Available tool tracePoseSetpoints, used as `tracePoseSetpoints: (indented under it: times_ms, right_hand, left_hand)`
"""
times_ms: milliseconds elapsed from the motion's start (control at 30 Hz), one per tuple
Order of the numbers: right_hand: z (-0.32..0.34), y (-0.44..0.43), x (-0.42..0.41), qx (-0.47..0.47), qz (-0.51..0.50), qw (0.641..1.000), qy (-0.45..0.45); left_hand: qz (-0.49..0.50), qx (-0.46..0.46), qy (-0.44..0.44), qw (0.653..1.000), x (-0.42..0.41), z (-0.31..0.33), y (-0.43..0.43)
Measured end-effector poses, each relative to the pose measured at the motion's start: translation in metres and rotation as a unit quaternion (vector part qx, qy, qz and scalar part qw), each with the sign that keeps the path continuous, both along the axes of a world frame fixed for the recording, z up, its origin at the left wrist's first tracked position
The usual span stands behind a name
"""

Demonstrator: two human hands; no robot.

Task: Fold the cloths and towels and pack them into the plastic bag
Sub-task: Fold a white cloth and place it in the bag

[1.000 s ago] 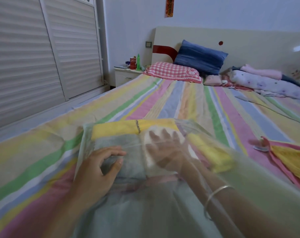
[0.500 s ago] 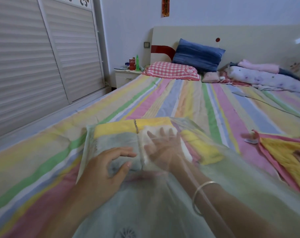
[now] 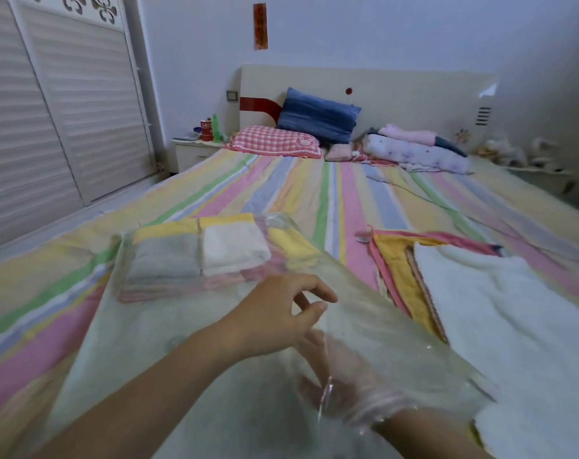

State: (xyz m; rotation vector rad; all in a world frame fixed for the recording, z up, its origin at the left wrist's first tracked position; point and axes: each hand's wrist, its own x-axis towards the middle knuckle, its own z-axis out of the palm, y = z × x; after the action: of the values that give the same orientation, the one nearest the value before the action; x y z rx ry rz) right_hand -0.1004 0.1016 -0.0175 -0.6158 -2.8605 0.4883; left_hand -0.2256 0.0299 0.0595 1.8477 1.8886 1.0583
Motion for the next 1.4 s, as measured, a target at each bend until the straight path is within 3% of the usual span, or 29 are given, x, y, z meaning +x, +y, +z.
tracePoseSetpoints:
  times_ms: [100, 200, 333, 400, 500, 700, 800, 933, 1100, 1200, 1333, 1400]
  right_hand:
    - [0.014, -0.008, 0.072, -0.004, 0.008, 0.999, -0.034]
    - [0.025, -0.012, 0.130, -0.027, -0.020, 0.999, -0.003]
    - [0.030, -0.005, 0.200, -0.042, -0.091, 0.995, -0.011]
    - [0.031, -0.003, 0.234, -0.037, -0.136, 0.990, -0.015]
    - [0.025, -0.008, 0.269, -0.033, -0.162, 0.983, -0.078]
    - [0.001, -0.030, 0.298, 0.033, -0.103, 0.980, -0.165]
    - [-0.004, -0.033, 0.302, 0.037, -0.096, 0.984, -0.144]
    - [0.003, -0.024, 0.308, -0.085, -0.144, 0.981, -0.101]
    - [0.004, -0.019, 0.317, -0.155, -0.170, 0.970, -0.076]
    - [0.006, -0.019, 0.316, -0.156, -0.205, 0.965, -0.041]
    - [0.002, -0.019, 0.313, -0.124, -0.259, 0.954, 0.082]
    - [0.004, -0.020, 0.311, -0.094, -0.283, 0.945, 0.131]
  left_hand:
    - [-0.024, -0.062, 0.023, 0.998, 0.039, -0.009, 0.012]
    - [-0.047, -0.156, 0.083, 0.983, 0.069, -0.024, 0.023]
    - [-0.039, -0.335, 0.167, 0.927, 0.101, -0.053, 0.032]
    - [-0.021, -0.371, 0.249, 0.894, 0.119, -0.059, 0.032]
    - [-0.044, -0.314, 0.324, 0.891, 0.143, -0.061, 0.035]
    - [-0.187, -0.124, 0.217, 0.950, 0.196, -0.069, 0.021]
    - [-0.226, -0.090, 0.194, 0.950, 0.211, -0.076, 0.011]
    - [-0.248, -0.082, 0.184, 0.948, 0.212, -0.085, 0.011]
    - [-0.258, -0.080, 0.167, 0.948, 0.215, -0.084, 0.016]
    - [-0.248, -0.085, 0.136, 0.956, 0.217, -0.083, 0.019]
    - [-0.195, -0.053, 0.140, 0.969, 0.223, -0.082, 0.022]
    - [-0.155, -0.045, 0.073, 0.984, 0.225, -0.079, 0.024]
